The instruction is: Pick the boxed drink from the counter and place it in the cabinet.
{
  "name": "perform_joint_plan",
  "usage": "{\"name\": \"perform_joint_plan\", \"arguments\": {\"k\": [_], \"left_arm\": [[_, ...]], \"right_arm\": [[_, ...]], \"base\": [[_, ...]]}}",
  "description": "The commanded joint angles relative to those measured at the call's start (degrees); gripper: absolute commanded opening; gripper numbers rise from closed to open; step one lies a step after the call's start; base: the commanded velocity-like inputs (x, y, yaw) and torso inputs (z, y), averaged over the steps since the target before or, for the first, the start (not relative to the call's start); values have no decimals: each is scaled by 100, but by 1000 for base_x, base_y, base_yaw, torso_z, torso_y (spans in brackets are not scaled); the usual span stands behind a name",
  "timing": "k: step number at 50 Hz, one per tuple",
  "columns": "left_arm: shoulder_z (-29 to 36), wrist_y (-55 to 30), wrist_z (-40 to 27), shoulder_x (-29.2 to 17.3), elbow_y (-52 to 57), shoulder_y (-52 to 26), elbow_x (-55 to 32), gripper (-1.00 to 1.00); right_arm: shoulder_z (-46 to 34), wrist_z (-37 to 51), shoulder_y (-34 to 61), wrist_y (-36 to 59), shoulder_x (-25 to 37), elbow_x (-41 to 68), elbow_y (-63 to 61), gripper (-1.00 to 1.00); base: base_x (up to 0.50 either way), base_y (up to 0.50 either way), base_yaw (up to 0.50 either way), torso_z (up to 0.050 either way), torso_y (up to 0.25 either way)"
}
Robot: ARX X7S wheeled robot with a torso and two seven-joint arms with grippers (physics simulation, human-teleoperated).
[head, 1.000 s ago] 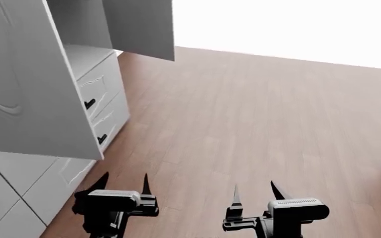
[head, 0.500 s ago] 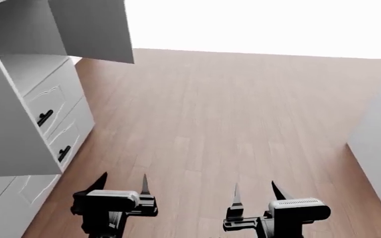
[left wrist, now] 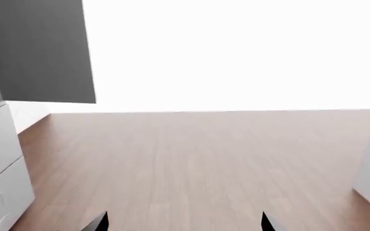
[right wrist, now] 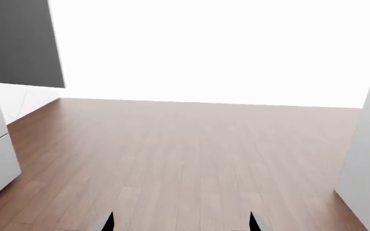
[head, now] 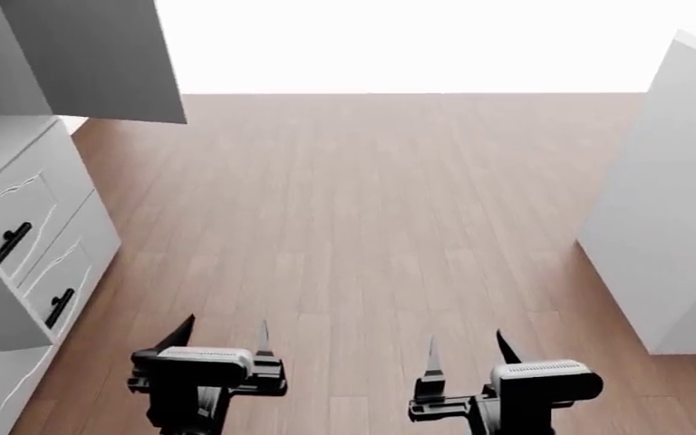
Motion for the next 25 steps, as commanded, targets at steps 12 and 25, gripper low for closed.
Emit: {"name": "perform_joint_plan", "arguments": {"k": [12, 25], "left_arm": [[-3154, -3852, -1331, -2556, 4810, 1276, -3966, 100], [-4653, -4729, -2630, -4607, 4788, 485, -7042, 100]], "right_arm": [[3076, 2423, 988, 4934, 2537, 5435, -5073, 100], [2791, 4950, 3259, 3974, 5375, 9757, -4889, 100]], "base": [[0, 0, 0, 0, 0], [-58, 1, 0, 0, 0]]}}
